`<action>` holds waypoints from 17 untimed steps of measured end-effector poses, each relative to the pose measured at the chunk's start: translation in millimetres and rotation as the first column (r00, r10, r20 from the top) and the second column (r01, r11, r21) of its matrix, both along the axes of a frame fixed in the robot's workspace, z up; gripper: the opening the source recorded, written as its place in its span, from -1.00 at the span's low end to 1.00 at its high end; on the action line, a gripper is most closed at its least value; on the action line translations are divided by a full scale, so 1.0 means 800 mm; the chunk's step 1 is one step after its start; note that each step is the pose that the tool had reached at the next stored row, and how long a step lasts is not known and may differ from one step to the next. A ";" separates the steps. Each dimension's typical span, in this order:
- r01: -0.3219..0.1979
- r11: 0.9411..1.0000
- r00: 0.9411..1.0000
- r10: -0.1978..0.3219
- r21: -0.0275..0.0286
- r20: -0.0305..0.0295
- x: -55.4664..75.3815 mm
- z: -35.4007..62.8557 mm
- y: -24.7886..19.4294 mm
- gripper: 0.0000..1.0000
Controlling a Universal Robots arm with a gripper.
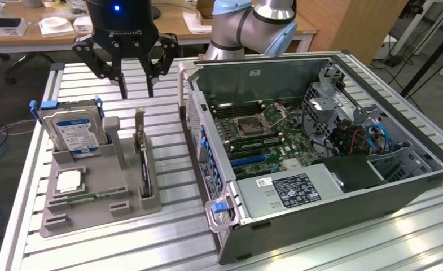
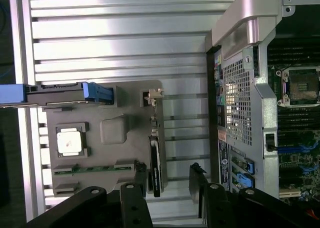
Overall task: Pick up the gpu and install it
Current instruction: 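Reach for the gpu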
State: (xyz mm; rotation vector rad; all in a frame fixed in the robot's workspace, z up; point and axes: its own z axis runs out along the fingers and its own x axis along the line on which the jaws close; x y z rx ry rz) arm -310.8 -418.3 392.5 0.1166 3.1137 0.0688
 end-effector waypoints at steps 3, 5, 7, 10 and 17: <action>0.000 1.000 1.000 0.000 0.000 0.000 0.000 -0.002 0.0000 -0.05; 0.000 1.000 1.000 0.000 0.000 0.000 0.000 -0.006 0.0000 -0.05; 0.000 1.000 1.000 0.000 0.000 0.000 0.000 -0.011 0.0000 -0.05; -0.002 1.000 1.000 0.002 0.000 0.000 -0.001 -0.018 0.0000 -0.05; -0.043 0.999 0.999 0.043 0.000 0.000 -0.001 -0.027 -0.0017 -0.05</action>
